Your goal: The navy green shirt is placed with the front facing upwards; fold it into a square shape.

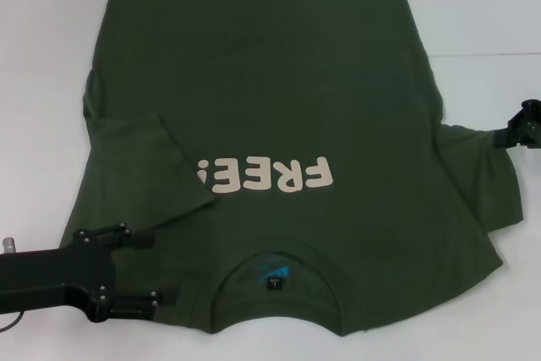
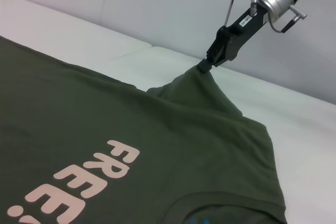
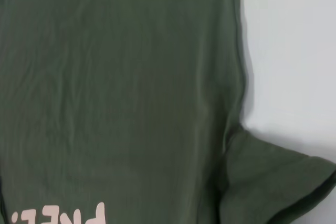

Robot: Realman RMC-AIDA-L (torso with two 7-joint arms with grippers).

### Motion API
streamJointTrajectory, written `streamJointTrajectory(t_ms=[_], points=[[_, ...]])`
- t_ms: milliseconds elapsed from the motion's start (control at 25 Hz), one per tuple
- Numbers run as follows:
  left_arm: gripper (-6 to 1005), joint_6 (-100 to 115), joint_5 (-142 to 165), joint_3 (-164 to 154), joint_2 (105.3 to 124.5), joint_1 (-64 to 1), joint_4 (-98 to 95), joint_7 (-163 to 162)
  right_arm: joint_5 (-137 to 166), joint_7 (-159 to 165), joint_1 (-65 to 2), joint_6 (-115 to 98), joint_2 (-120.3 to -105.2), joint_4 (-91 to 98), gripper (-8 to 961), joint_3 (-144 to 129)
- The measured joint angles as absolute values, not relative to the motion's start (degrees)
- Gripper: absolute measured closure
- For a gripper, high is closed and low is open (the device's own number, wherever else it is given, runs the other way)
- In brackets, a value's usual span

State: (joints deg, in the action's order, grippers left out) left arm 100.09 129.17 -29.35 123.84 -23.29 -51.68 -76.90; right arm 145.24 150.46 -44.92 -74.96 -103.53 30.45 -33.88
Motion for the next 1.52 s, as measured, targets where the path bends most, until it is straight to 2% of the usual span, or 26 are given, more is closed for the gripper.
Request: streamJointTrajectory(t_ms=[240,520,760,920,1000,1360,1520], points=[[49,100.0,129.1,-29.4,123.84,-23.3,-51.7,-76.9,144.7,150.5,-43.6,-76.2,-103.02,33.4,878,-31.7],[50,100.0,128.9,-29.4,123.84,-23.3,-51.7,-77.1,141.7,150.0,-42.5,-79.2,-101.56,35.2,861,-30.6],[50,100.0,128.9,-29.4,123.76,-23.4,-51.7,-77.5,141.0,149.9,-43.5,-81.1,-101.44,36.0,847,-31.0],[50,100.0,128.9,-29.4,123.75,-23.4,-51.7,-77.5,141.0,149.9,-45.8,-81.5,-102.09,36.0,838,-31.9],[50,99.8,129.0,-29.3,123.74,-23.5,-51.7,-77.5,141.0,150.0,-47.5,-81.7,-102.9,35.8,834,-33.1],[50,99.4,129.2,-29.4,123.81,-23.7,-51.7,-77.5,141.2,150.5,-55.2,-77.8,-107.63,33.7,813,-38.9],[49,99.3,129.3,-29.4,123.83,-23.6,-51.7,-77.6,141.3,151.3,-56.3,-75.2,-109.15,32.6,803,-41.0]])
